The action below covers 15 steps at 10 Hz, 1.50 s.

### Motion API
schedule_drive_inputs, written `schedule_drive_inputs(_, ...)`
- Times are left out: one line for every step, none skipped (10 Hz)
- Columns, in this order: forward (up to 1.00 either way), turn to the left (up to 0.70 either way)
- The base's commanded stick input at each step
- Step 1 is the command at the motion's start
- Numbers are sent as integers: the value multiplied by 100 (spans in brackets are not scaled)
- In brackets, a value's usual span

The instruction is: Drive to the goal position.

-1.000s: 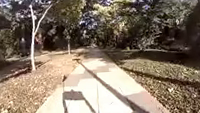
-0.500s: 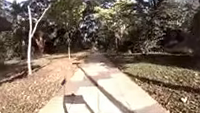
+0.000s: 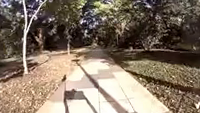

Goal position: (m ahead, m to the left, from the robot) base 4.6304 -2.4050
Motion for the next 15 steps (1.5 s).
schedule_drive_inputs(50, 0)
schedule_drive_inputs(50, 0)
schedule_drive_inputs(50, 0)
schedule_drive_inputs(50, 0)
schedule_drive_inputs(50, 0)
schedule_drive_inputs(50, 0)
schedule_drive_inputs(50, 0)
schedule_drive_inputs(50, 0)
schedule_drive_inputs(50, 0)
schedule_drive_inputs(50, 0)
schedule_drive_inputs(50, 0)
schedule_drive_inputs(50, 0)
schedule_drive_inputs(50, 0)
schedule_drive_inputs(50, 0)
schedule_drive_inputs(50, 0)
